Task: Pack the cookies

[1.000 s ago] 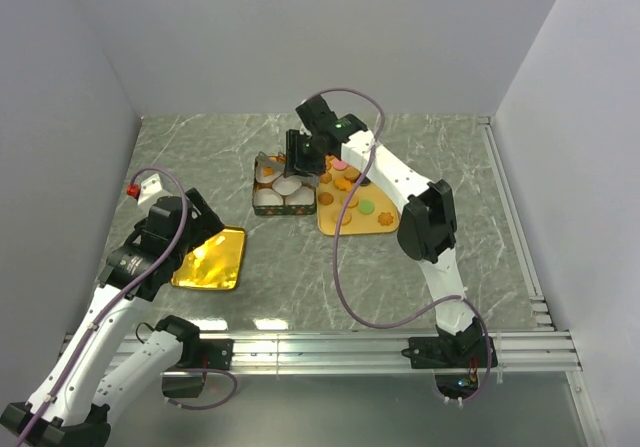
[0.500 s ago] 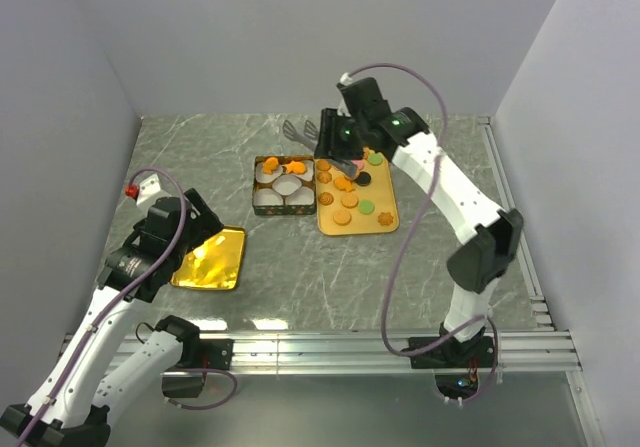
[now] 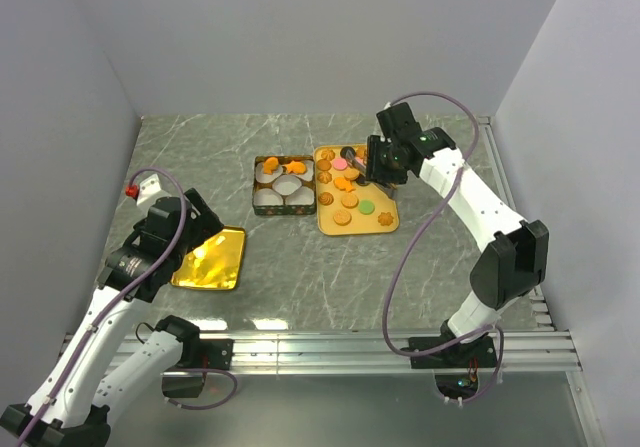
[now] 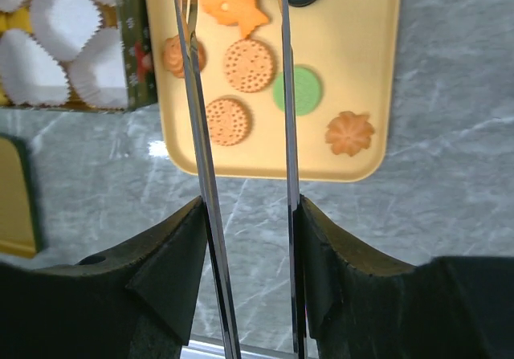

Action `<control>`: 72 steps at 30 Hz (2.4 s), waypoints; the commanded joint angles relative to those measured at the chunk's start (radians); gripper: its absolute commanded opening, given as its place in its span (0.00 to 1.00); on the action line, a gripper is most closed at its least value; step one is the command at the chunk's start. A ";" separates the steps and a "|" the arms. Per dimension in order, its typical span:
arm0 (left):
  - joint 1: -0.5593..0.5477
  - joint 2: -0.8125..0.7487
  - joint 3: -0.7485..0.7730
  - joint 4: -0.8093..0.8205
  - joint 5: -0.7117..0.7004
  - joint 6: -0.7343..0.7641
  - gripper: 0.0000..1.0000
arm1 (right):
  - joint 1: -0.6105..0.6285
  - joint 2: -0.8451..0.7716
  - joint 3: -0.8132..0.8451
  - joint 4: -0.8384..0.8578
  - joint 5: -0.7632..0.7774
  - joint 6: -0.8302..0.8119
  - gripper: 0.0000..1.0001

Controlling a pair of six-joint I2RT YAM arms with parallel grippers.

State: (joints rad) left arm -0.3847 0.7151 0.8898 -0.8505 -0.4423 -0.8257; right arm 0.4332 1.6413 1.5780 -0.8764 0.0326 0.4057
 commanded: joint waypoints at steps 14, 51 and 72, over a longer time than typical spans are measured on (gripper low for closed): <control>0.004 -0.020 0.008 0.018 -0.016 -0.001 0.99 | -0.008 0.212 0.214 -0.070 0.112 0.004 0.52; 0.021 -0.011 0.005 0.034 0.008 0.022 0.99 | -0.010 0.279 0.201 -0.042 -0.028 0.110 0.37; 0.021 -0.029 0.006 0.025 -0.013 0.008 0.99 | -0.010 0.190 0.146 -0.007 -0.105 0.128 0.06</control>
State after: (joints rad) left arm -0.3679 0.6907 0.8898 -0.8425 -0.4423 -0.8249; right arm 0.4274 1.9034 1.7256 -0.9089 -0.0689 0.5163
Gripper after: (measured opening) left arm 0.995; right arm 0.333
